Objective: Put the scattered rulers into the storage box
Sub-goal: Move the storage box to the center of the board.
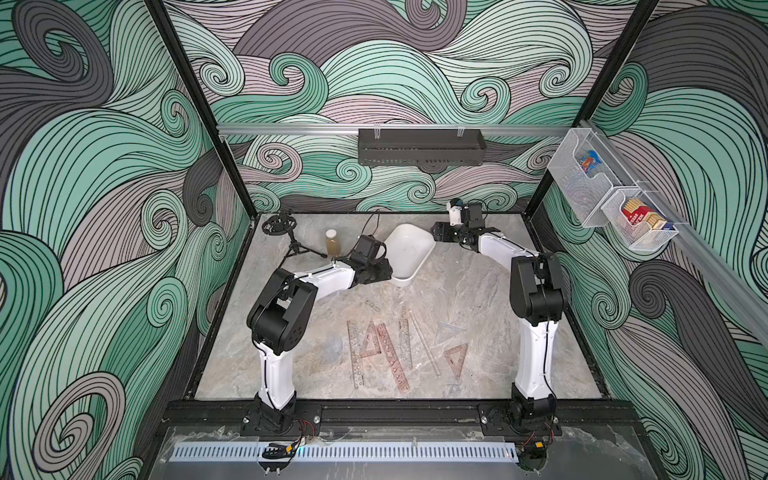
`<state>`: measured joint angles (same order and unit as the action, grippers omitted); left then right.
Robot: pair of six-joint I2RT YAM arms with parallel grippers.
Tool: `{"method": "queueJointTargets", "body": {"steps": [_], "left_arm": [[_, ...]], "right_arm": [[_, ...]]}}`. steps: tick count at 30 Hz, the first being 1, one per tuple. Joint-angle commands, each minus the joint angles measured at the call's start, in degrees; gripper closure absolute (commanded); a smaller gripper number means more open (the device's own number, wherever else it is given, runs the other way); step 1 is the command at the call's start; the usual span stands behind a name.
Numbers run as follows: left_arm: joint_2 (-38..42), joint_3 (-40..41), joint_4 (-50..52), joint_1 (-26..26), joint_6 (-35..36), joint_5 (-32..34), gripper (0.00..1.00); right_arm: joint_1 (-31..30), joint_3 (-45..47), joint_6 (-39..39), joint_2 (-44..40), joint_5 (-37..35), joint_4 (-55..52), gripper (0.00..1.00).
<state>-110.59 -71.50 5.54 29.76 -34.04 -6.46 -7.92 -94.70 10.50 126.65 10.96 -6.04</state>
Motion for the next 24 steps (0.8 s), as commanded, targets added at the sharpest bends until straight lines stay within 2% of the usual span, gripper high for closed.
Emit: {"method": "queueJointTargets", "body": {"steps": [1, 8, 14, 24], "left_arm": [[-1.44, -2.86, 2.13, -0.08, 1.38, 1.71, 0.49], [-2.11, -4.50, 2.96, -0.37, 1.64, 1.79, 0.48], [-1.71, -5.19, 3.42, -0.51, 1.89, 2.55, 0.43], [-2.86, -9.92, 4.94, -0.86, 2.28, 3.61, 0.42]], "right_arm": [[-1.27, -3.41, 0.44, 1.69, 10.78, -0.50, 0.20], [-1.60, -2.69, 0.00, 2.06, 18.63, 0.71, 0.29], [-1.82, 1.39, 1.09, -0.83, 20.06, 2.96, 0.35], [-2.80, 19.60, 4.65, -12.96, 19.52, 11.59, 0.38]]}}
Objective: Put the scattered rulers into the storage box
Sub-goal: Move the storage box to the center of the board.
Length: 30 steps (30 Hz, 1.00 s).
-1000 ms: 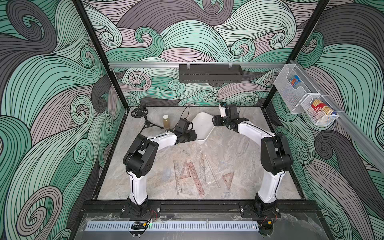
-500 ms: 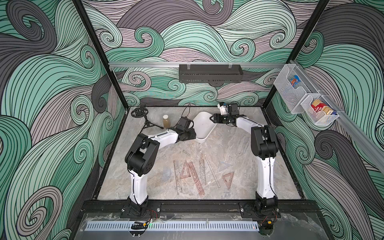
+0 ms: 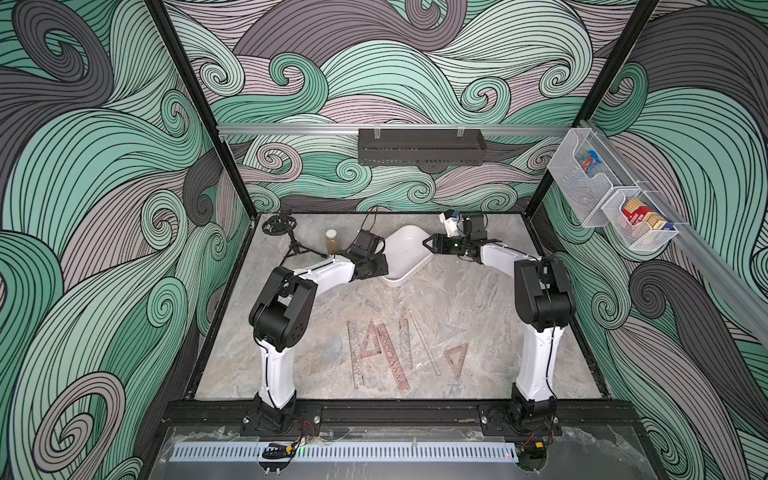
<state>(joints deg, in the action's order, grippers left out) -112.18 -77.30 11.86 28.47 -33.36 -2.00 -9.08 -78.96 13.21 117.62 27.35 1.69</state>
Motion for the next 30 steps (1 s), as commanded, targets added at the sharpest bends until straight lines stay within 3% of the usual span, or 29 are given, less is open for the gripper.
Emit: {"method": "queueJointTargets", "body": {"steps": [1, 15, 26, 30], "left_arm": [[-1.49, -4.56, -1.25, 0.36, 1.67, -0.86, 0.42], [-2.84, -3.57, -3.05, 0.39, 1.73, -1.55, 0.42], [-3.52, -2.34, -4.62, 0.49, 0.74, -2.77, 0.41], [-3.16, -2.24, -3.87, 0.45, 0.76, -1.50, 0.37]], "right_arm": [[-1.74, 5.66, 2.35, -5.12, 2.85, 4.10, 0.38], [-4.28, 26.96, 6.07, -19.39, -2.86, 11.98, 0.38], [-5.78, 32.10, 6.74, -22.00, -6.76, 13.69, 0.34], [-5.62, 32.19, 6.80, -22.51, -8.48, 13.06, 0.31]]}}
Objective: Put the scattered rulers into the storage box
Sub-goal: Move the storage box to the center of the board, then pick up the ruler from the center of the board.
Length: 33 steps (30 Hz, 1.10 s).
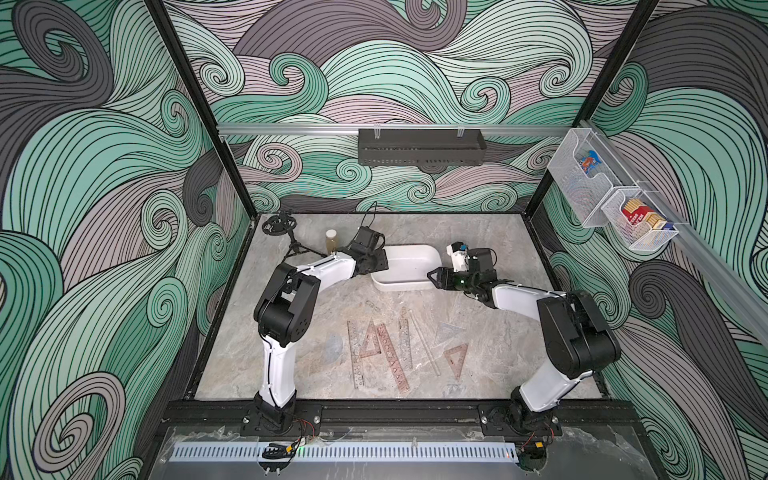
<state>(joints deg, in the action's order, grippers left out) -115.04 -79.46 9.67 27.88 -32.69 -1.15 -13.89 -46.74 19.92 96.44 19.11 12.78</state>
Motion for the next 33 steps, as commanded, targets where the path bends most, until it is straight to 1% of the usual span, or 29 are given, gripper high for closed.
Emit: {"method": "queueJointTargets", "body": {"steps": [1, 3, 5, 8, 11, 12, 14, 16, 18, 21, 25, 28, 33], "left_arm": [[0.22, -0.18, -1.25, 1.04, 0.24, -1.66, 0.33], [1.16, -0.47, -0.52, 1.12, 0.78, 0.07, 0.26], [2.37, -1.32, 0.69, 0.97, 1.44, 2.11, 0.22], [4.57, -2.45, 3.19, 1.01, 1.96, 3.89, 0.20], [8.77, 0.17, 4.41, 1.07, 1.96, 4.25, 0.20], [10.15, 1.60, 4.60, 1.05, 1.89, 3.81, 0.20], [13.97, 5.31, 5.31, 1.12, 1.90, 1.78, 0.20], [17.52, 9.26, 5.53, 1.56, 2.54, -0.51, 0.22], [20.85, 13.04, 6.41, 1.89, 3.18, -1.39, 0.22], [24.13, 16.86, 7.43, 2.10, 5.10, -2.90, 0.24], [27.48, 20.75, 9.10, 2.31, 5.97, -3.82, 0.25], [29.41, 21.74, 10.37, 2.28, 6.79, -3.71, 0.25], [31.31, 22.92, 11.18, 2.33, 7.32, -2.19, 0.25]], "right_arm": [[-0.54, -0.18, 0.01, -1.75, -0.69, 1.30, 0.29], [-0.18, -0.64, -0.27, -3.04, -2.21, -0.92, 0.26], [-0.17, -1.26, -1.25, -4.94, -4.33, -4.13, 0.24], [-0.25, -1.28, -2.30, -8.58, -8.08, -9.75, 0.23], [-1.87, -0.40, -2.99, -13.13, -13.65, -15.25, 0.24], [-3.01, 0.28, -3.11, -14.82, -15.52, -16.76, 0.26], [-6.94, 3.05, -3.05, -18.87, -20.09, -19.82, 0.34], [-11.37, 6.42, -1.90, -22.14, -22.04, -21.43, 0.40], [-16.15, 9.65, -0.28, -24.20, -23.39, -22.98, 0.47], [-21.62, 11.94, 1.26, -24.61, -25.01, -24.61, 0.52], [-27.18, 12.16, 2.12, -22.86, -26.66, -26.36, 0.53], [-29.84, 12.37, 2.57, -21.12, -26.50, -26.50, 0.53], [-33.33, 12.30, 2.70, -17.70, -28.52, -26.54, 0.53]]}}
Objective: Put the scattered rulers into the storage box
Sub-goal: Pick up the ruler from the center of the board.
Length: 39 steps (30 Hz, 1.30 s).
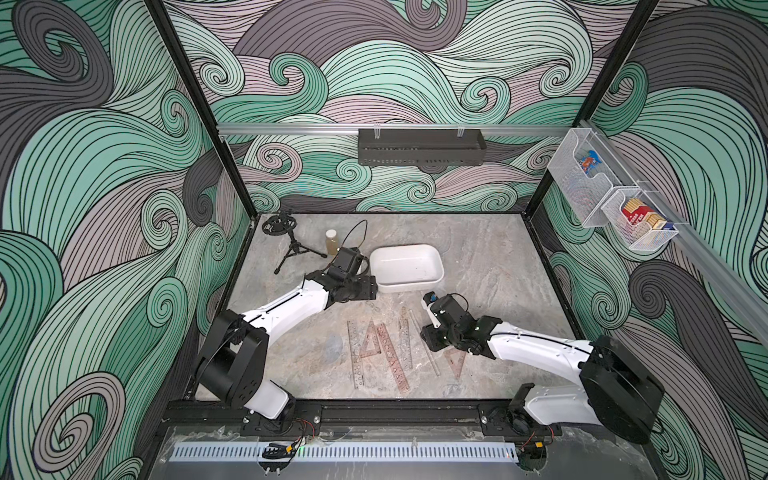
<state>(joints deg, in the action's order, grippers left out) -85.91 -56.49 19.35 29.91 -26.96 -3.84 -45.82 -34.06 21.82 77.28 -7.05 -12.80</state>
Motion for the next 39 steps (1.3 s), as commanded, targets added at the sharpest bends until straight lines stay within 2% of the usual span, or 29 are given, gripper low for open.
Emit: {"method": "queueJointTargets", "body": {"steps": [1, 8, 19, 23, 26, 32, 39], "left_arm": [[2.15, 0.36, 1.23, 0.27, 1.70, 0.51, 0.25], [1.58, 2.57, -2.10, 0.24, 1.54, -1.75, 0.26], [1.18, 2.04, -1.38, 0.16, 1.17, 0.55, 0.25], [1.36, 5.55, -3.26, -0.29, -0.05, 1.86, 0.25], [0.42, 4.54, -2.06, -0.60, 0.24, 2.02, 0.25], [-0.66, 3.67, -1.29, -1.72, 0.55, 1.41, 0.27], [0.76, 3.67, -1.34, -2.53, 0.71, 0.84, 0.27]], "right_arm": [[-1.78, -0.47, 1.12, 2.02, -2.30, -0.71, 0.53], [-3.82, -0.44, 2.21, 3.75, -3.09, -0.42, 0.56], [-5.07, 0.14, 5.76, 4.88, -4.90, -1.83, 0.63], [-5.24, 0.14, 6.62, 5.88, -5.01, -2.36, 0.65], [-5.50, 0.05, 7.01, 6.86, -4.99, -2.50, 0.67], [-5.59, -1.33, 7.30, 8.15, -4.41, -3.22, 0.76], [-5.51, -2.80, 8.40, 6.70, -2.28, -4.09, 0.94]]}}
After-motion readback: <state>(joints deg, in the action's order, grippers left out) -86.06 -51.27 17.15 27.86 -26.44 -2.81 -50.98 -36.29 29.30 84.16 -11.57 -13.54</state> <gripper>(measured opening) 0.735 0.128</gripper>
